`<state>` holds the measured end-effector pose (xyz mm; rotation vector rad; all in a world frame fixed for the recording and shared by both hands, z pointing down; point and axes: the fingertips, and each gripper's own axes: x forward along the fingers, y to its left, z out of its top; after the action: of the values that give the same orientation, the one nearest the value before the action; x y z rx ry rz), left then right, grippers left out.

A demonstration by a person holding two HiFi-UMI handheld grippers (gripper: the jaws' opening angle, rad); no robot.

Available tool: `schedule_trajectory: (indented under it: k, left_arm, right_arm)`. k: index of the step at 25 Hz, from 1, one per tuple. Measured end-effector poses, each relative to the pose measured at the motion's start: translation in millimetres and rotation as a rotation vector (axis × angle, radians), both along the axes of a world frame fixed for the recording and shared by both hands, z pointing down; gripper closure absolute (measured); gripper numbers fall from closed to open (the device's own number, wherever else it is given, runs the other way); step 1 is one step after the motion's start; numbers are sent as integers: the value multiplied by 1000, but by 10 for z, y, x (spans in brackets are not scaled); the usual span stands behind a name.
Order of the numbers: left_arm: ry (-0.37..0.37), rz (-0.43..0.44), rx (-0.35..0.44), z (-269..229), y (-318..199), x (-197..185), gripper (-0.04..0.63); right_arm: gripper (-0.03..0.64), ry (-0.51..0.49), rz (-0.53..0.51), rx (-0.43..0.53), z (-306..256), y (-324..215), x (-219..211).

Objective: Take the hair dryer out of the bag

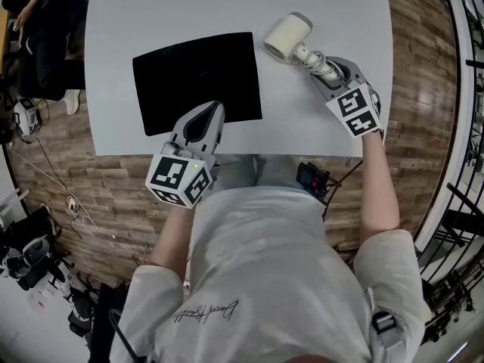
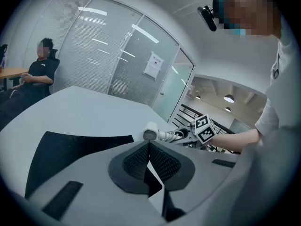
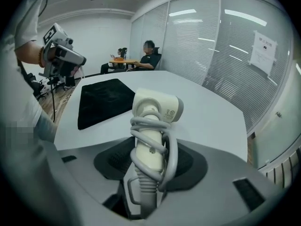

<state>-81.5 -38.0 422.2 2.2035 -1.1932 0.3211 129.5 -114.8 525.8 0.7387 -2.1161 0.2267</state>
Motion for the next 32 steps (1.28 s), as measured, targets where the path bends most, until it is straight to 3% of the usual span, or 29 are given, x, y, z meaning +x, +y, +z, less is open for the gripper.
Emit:
schedule_trajectory:
  k: [12, 32]
  left_arm:
    - [-5, -23, -4, 5, -35, -70, 583]
    - [-19, -22, -13, 67, -78, -183, 583]
  right_arm:
    - [403, 8, 161, 33, 104, -470, -129]
    - [402, 57, 212, 7, 348, -505, -268]
